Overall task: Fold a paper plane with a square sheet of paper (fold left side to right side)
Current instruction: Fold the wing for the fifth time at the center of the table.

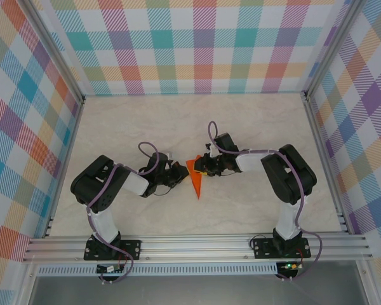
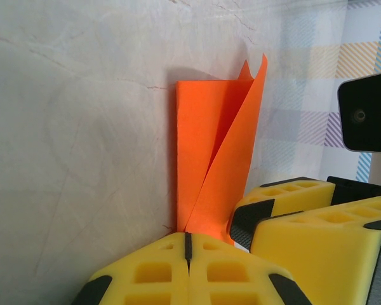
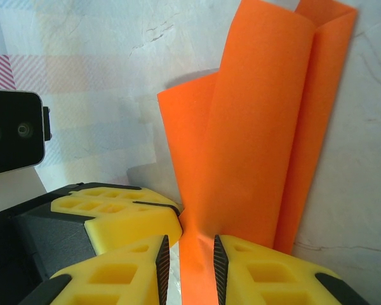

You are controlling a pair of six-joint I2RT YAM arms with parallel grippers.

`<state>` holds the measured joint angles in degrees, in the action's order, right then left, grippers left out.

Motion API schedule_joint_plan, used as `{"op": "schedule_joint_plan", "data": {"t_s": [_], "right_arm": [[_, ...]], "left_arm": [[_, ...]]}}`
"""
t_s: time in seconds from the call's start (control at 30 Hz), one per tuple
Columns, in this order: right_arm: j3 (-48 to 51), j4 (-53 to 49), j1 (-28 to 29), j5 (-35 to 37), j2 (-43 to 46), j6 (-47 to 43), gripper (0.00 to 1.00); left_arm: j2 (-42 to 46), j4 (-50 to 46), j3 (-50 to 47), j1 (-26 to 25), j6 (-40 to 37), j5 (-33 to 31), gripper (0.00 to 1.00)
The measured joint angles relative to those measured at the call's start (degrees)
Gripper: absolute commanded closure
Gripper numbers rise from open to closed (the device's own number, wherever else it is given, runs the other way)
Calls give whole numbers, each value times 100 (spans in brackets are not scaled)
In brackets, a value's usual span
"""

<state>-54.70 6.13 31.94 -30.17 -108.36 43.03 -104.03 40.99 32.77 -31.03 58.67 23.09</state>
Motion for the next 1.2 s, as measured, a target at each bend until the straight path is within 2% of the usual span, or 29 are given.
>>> {"op": "schedule_joint_plan", "data": {"t_s": [0.4, 0.63, 0.7, 0.77, 0.93, 1.07, 1.2], "right_arm": [[-63, -138, 17, 83, -111, -52, 72], [-92, -229, 44, 146, -111, -118, 72], [-92, -234, 44, 149, -111, -151, 73], [-92, -234, 44, 149, -111, -157, 72], [-96, -240, 46, 149, -111, -179, 72], [-105, -260, 48, 164, -111, -192, 72], [-116, -280, 55, 168, -111, -195, 72]], "left_arm": [[0, 0, 0, 0, 0, 2, 99], [284, -85, -114, 74, -79, -63, 70], [553, -256, -260, 168, -146, -131, 66], [944, -564, -407, 236, -232, -195, 65], [2033, -1056, -782, 208, -332, -149, 72], [2693, -1458, -892, -192, -378, -127, 69], [3112, -1816, -885, -927, -413, -208, 65]]}}
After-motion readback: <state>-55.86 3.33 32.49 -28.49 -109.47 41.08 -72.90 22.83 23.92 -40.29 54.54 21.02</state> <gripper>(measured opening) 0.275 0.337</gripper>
